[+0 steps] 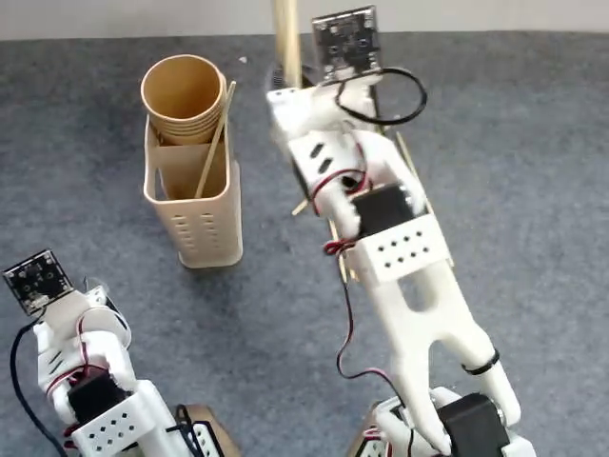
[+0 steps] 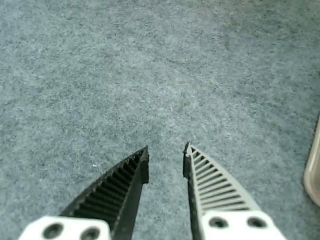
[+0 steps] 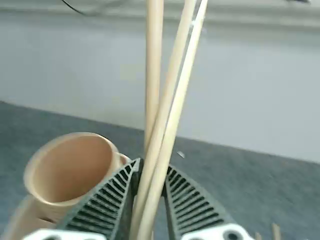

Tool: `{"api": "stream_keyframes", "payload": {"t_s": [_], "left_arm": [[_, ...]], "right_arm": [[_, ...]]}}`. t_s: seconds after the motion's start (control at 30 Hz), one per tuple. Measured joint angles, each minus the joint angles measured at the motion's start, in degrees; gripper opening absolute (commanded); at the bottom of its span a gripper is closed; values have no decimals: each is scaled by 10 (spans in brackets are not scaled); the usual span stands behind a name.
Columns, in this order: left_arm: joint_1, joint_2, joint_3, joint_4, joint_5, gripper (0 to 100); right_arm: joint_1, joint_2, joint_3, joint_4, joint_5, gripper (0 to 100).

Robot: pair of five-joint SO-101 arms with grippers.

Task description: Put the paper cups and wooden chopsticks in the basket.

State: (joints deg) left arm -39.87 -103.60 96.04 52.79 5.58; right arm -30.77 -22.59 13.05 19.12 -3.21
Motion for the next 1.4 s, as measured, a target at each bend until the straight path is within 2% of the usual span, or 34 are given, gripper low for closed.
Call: {"api": "stream_keyframes", "payload": {"t_s": [0.2, 0.3, 0.5, 0.77, 0.97, 1.1, 1.4], "left_arm": [[0, 0, 0, 0, 0, 140], [0, 0, 0, 0, 0, 140], [0, 0, 0, 0, 0, 140], [0, 0, 0, 0, 0, 140], [0, 0, 0, 0, 0, 140], [0, 0, 0, 0, 0, 140], [0, 0, 0, 0, 0, 140]], "right_arm": [[-91, 0, 11, -63, -15, 4], [-113, 0, 56, -131, -18, 4], [-124, 42, 202, -327, -18, 4], [-130, 100, 309, -453, -20, 4], [-139, 76, 353, -469, -20, 6], [-140, 48, 358, -462, 20, 7], [-128, -61, 359, -331, 70, 7]]}}
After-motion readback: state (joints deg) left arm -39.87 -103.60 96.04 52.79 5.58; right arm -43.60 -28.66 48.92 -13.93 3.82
